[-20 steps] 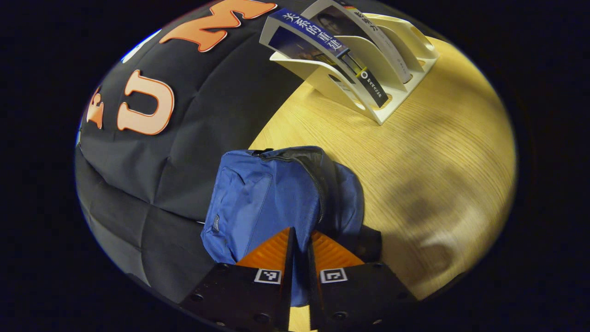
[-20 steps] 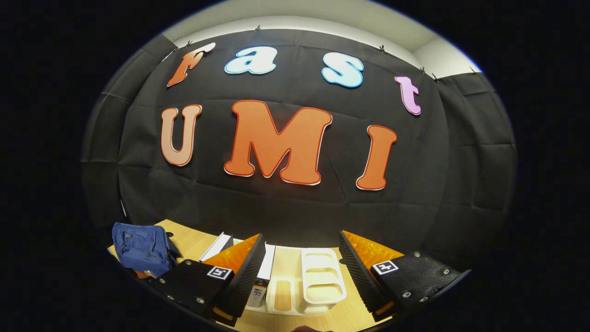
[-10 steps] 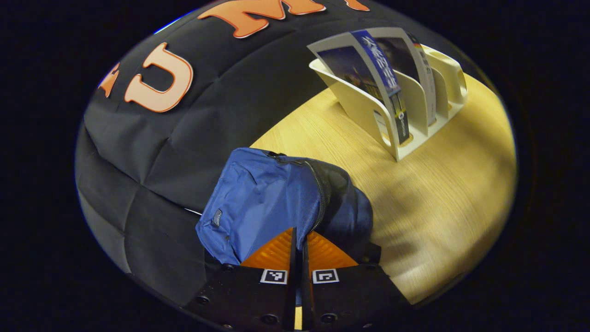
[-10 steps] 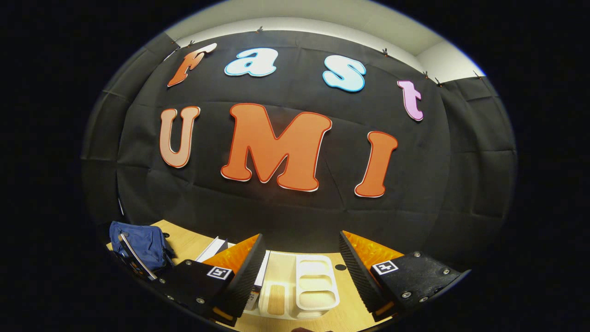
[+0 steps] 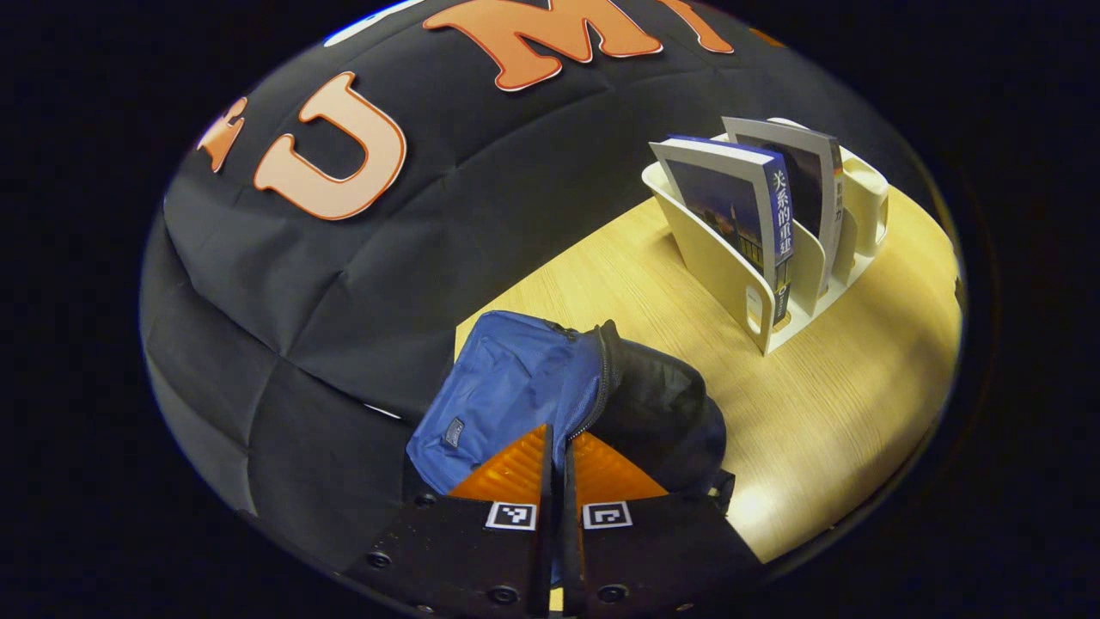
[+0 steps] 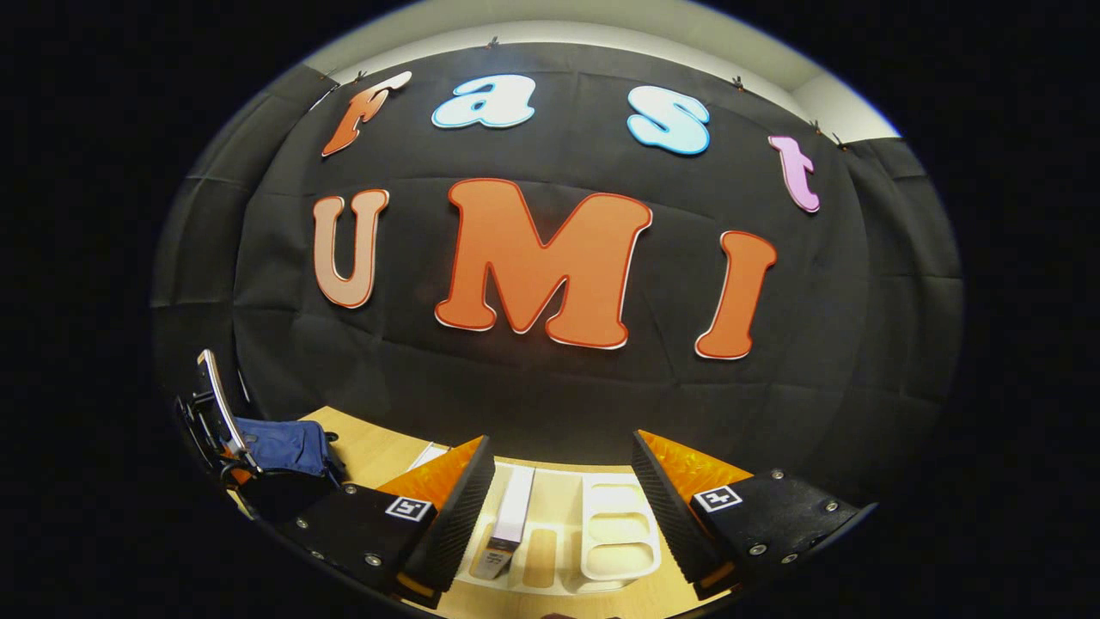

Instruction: Open the schoolbag, grab two books from the bookshelf and put them into the schoolbag.

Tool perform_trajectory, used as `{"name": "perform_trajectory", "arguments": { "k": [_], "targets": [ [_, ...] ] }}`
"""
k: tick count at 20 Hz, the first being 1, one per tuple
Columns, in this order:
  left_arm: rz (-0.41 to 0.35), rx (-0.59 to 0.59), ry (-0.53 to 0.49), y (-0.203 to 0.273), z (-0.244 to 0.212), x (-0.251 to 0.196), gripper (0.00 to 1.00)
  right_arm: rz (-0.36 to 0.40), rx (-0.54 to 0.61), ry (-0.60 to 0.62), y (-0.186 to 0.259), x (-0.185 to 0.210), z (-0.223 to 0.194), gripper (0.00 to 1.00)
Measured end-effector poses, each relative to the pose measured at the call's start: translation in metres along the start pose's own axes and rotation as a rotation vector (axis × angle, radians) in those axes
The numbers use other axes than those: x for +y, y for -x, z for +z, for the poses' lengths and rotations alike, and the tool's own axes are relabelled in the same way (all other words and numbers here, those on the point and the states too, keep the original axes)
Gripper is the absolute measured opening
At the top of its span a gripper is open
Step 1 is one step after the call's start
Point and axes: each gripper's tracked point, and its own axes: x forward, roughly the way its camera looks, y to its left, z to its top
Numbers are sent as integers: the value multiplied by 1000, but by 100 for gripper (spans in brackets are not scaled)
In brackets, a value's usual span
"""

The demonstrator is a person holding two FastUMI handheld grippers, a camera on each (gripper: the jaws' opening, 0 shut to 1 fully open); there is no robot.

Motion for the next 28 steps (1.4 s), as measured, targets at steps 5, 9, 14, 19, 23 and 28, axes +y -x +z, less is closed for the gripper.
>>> {"name": "perform_trajectory", "arguments": {
  "k": [5, 9, 14, 19, 23, 28],
  "targets": [
    [-48, 11, 70, 4, 18, 30, 4, 67, 62, 15, -18, 28, 3, 94],
    [-90, 23, 109, 4, 25, 51, 3, 131, 173, -32, -33, 58, -11, 95],
    [-122, 19, 94, 1, 37, 74, 4, 192, 350, -25, -52, 90, -42, 95],
    [-144, 8, 85, 1, 48, 96, 2, 216, 556, -66, -60, 116, -82, 95],
    [-163, 15, 117, -1, 51, 105, 1, 213, 689, -60, -63, 131, -104, 96],
    [-190, 29, 104, -3, 51, 106, 1, 200, 801, -66, -81, 148, -118, 95]
  ]
}}
